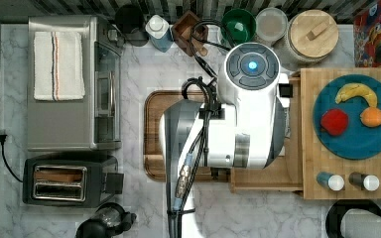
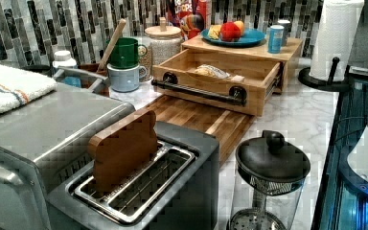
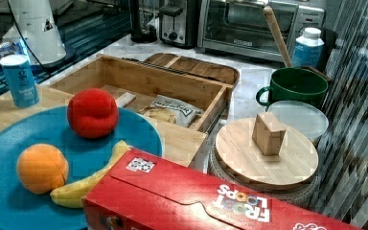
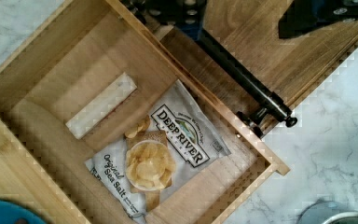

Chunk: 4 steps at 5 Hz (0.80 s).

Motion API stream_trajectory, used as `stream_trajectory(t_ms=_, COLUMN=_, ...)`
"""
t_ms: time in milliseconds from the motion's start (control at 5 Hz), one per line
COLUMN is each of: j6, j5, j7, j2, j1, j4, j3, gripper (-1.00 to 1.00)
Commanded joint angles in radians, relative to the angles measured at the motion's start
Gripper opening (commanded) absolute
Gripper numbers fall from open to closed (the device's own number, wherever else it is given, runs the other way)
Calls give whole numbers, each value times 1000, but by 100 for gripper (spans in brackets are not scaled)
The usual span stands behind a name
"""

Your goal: Close the drawer.

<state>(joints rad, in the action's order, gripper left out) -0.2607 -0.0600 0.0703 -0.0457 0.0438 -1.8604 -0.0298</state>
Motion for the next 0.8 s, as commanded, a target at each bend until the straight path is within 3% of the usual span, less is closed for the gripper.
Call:
stream_trajectory(t_ms=200, j6=-1, j5=-2, j7=3, j2=-7, j1=1, j4=-1, j3=0, gripper=-100)
stream_trajectory(t_ms=400, j6=-45, j5=27, j7=35, j2=3, j1=7, j4=-34, j3=-3, gripper=100)
stream_trajectory(t_ms=600, j6=-59, j5=121, j7=120, j2=10, j1=20, j4=-65, j3=7, gripper=100)
stream_trajectory(t_ms=800, j6=-124, j5=122, j7=142, j2=41, j1=-4, j4=-136, j3=38, gripper=100)
